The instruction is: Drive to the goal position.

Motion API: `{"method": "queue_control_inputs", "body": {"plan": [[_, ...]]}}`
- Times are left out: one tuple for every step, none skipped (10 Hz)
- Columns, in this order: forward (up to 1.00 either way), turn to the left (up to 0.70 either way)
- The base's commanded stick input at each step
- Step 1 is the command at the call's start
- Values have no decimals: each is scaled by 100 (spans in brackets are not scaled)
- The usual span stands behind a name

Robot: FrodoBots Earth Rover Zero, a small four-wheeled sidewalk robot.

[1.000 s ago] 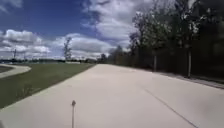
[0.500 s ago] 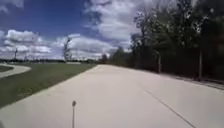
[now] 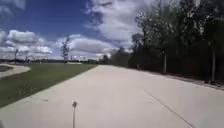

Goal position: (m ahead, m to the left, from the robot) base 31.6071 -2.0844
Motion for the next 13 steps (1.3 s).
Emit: {"method": "queue_control_inputs", "body": {"plan": [[100,0],[100,0],[100,0],[100,0],[100,0],[100,0],[100,0],[100,0],[100,0],[100,0],[100,0],[100,0],[100,0]]}}
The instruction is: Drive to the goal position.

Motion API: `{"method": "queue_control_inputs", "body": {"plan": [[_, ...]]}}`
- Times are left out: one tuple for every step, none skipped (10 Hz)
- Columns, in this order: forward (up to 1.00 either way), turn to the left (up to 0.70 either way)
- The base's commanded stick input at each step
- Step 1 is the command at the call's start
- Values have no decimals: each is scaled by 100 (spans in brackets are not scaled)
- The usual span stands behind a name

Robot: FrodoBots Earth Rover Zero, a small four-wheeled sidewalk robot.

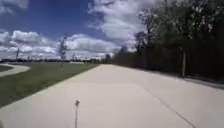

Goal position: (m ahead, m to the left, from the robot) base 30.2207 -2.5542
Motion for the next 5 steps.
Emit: {"method": "queue_control_inputs", "body": {"plan": [[100,0],[100,0],[100,0],[100,-3],[100,-16]]}}
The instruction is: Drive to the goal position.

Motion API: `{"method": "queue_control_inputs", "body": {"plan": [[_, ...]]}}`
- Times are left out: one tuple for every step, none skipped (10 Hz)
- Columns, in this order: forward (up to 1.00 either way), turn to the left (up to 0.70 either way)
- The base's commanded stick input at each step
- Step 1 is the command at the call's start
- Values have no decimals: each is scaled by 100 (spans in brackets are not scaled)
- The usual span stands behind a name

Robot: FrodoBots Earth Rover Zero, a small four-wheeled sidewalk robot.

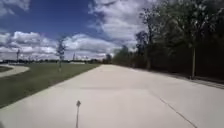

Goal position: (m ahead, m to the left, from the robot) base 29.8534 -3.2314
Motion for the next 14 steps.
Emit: {"method": "queue_control_inputs", "body": {"plan": [[100,-4],[100,0],[100,0],[100,0],[100,0],[100,0],[100,0],[100,0],[100,0],[100,0],[100,0],[100,0],[100,0],[100,0]]}}
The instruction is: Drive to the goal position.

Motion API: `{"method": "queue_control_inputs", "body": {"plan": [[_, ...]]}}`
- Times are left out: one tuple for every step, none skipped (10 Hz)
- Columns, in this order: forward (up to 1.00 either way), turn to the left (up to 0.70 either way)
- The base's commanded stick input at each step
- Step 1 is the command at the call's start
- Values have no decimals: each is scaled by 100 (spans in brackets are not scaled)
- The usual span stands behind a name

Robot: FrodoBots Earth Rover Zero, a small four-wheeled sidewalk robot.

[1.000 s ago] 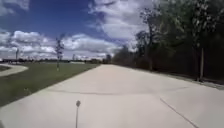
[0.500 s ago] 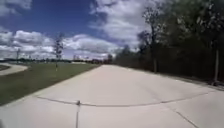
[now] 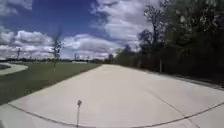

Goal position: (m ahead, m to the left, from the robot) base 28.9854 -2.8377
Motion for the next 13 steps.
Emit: {"method": "queue_control_inputs", "body": {"plan": [[100,0],[100,0],[100,0],[100,0],[100,0],[100,-1],[100,-9],[100,-19],[100,-28],[100,-25],[100,-11],[100,0],[100,0]]}}
